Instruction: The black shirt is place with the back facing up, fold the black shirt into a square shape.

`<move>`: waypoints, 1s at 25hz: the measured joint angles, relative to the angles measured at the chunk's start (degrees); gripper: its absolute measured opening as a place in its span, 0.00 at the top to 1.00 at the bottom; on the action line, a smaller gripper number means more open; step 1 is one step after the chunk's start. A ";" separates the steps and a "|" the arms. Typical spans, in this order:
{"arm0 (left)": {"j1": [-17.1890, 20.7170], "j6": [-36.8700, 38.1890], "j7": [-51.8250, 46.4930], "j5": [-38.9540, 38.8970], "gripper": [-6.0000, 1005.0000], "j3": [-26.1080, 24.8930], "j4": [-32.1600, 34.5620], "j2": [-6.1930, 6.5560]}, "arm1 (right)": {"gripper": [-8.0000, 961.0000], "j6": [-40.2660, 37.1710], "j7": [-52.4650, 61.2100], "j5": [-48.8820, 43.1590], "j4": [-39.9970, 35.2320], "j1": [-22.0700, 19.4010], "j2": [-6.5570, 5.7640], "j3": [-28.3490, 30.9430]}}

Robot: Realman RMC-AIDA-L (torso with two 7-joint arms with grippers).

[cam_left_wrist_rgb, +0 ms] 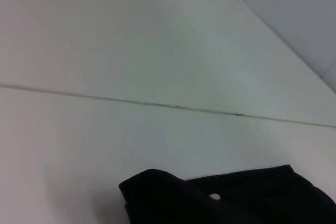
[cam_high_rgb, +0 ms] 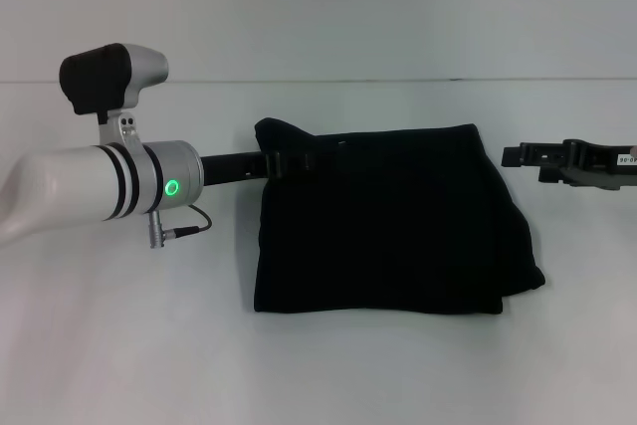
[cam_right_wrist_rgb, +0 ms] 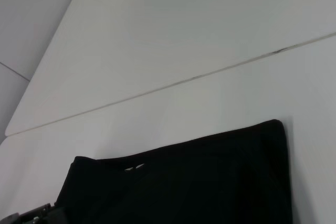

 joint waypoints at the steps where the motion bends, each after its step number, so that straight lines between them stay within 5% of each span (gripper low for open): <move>1: 0.13 -0.25 0.10 0.00 0.28 0.20 0.11 -0.13 | 0.09 0.01 0.00 0.00 0.00 -0.04 0.00 0.00; 18: -0.97 -0.28 0.30 -0.46 0.92 0.24 0.63 -0.16 | 0.11 0.80 0.00 -0.04 0.00 -0.41 0.00 -0.08; 25: -2.03 -0.60 0.12 -0.50 0.94 0.17 0.70 0.22 | 0.15 1.16 0.00 -0.02 0.00 -0.35 0.00 -0.38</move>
